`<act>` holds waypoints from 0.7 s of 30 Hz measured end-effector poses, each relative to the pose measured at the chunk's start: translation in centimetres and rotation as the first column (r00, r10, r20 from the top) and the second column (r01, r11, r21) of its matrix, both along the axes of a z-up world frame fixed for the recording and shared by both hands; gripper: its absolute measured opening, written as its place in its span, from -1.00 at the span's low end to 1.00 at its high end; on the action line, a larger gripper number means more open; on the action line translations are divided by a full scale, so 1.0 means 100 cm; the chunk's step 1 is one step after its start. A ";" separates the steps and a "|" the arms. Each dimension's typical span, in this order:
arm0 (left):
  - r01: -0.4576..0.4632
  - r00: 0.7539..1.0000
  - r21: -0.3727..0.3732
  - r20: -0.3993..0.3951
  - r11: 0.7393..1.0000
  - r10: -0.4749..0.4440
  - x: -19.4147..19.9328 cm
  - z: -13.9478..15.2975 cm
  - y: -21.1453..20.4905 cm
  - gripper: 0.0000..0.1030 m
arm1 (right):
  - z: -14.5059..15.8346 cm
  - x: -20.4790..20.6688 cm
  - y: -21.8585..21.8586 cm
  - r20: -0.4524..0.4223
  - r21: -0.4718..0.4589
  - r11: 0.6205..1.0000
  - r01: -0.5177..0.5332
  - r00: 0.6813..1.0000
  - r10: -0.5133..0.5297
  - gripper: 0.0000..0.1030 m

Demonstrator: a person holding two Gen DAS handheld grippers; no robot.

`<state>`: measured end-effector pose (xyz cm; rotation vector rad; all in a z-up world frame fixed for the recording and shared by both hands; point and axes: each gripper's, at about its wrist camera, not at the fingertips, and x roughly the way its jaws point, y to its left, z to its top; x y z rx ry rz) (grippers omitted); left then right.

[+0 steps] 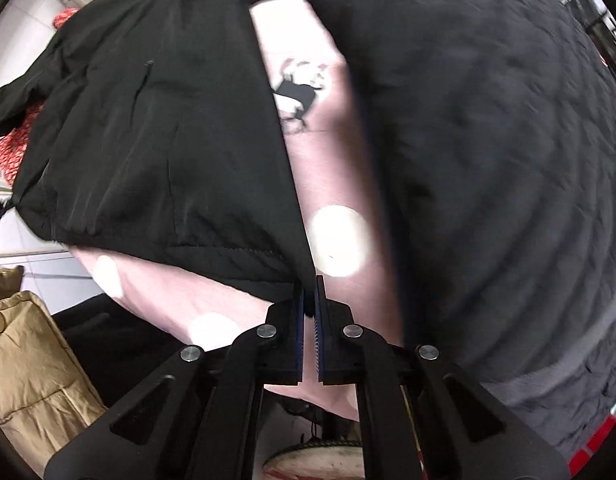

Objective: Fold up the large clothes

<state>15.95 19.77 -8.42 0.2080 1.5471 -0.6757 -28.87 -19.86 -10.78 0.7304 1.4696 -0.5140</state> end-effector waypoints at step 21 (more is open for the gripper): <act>-0.112 0.963 0.014 0.247 0.994 0.105 0.054 0.021 0.002 0.78 | 0.040 0.054 0.015 0.151 -0.084 0.985 -0.153 0.975 0.165 0.54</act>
